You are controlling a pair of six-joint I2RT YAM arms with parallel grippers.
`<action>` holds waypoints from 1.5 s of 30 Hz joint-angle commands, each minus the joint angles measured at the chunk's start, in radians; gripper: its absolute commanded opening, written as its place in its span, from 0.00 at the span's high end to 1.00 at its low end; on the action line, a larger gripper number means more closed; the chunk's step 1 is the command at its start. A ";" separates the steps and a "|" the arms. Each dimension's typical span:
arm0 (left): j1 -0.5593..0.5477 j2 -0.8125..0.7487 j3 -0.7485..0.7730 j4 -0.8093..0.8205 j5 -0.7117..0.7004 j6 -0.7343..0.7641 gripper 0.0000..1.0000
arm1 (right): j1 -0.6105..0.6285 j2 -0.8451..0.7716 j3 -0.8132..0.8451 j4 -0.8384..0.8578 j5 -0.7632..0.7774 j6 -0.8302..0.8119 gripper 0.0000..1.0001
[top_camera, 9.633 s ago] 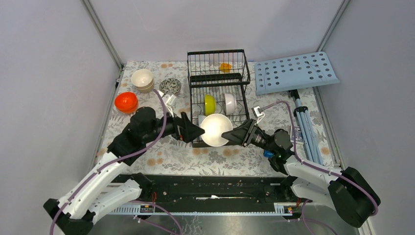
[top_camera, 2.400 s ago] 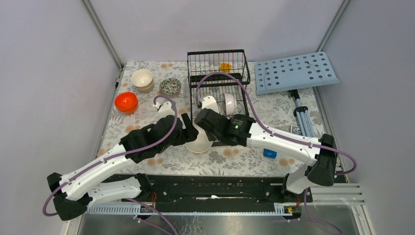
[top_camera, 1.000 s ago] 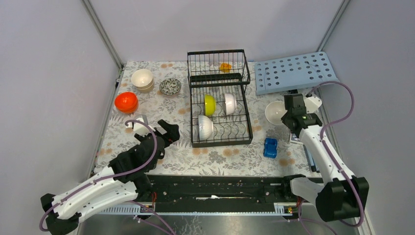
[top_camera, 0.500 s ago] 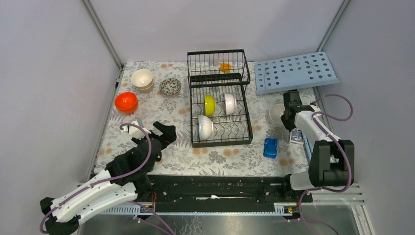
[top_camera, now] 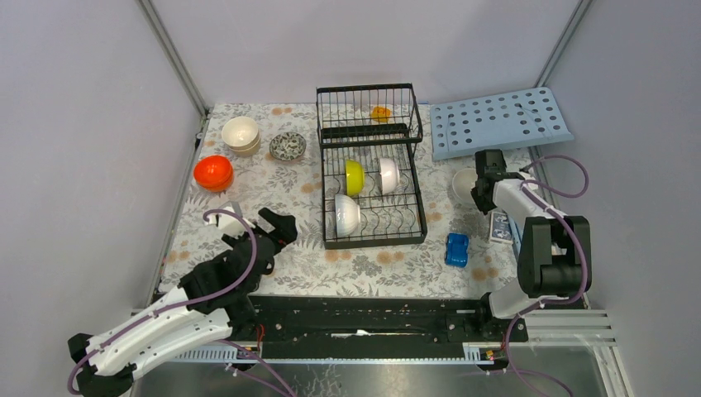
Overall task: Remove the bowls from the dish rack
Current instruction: Place the bowl at the center of the board, then pick up the bowl from the dish rack.
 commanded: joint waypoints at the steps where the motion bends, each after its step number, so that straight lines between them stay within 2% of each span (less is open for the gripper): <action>1: -0.002 0.010 0.004 0.021 0.001 0.016 0.01 | -0.005 0.018 0.037 0.083 -0.020 -0.025 1.00; 10: -0.001 0.085 0.018 0.024 0.024 0.033 0.01 | -0.001 0.043 0.055 0.072 -0.037 -0.095 1.00; 16: -0.002 0.091 0.019 0.025 0.024 0.032 0.01 | 0.000 0.046 0.066 0.074 -0.057 -0.130 0.75; 22: -0.001 0.084 0.014 0.043 0.037 0.050 0.01 | 0.000 0.037 0.058 0.086 -0.093 -0.128 0.67; 25: -0.001 0.079 0.010 0.051 0.044 0.057 0.01 | 0.000 0.018 0.058 0.086 -0.104 -0.136 0.56; 30: -0.002 0.073 0.016 0.075 0.075 0.100 0.01 | 0.000 -0.042 0.054 0.095 -0.148 -0.163 0.20; 35: -0.001 0.069 0.024 0.077 0.089 0.122 0.01 | 0.003 -0.139 0.061 0.075 -0.199 -0.188 0.03; 45: -0.001 0.083 0.052 0.110 0.174 0.209 0.01 | 0.087 -0.502 0.046 0.067 -0.360 -0.343 0.00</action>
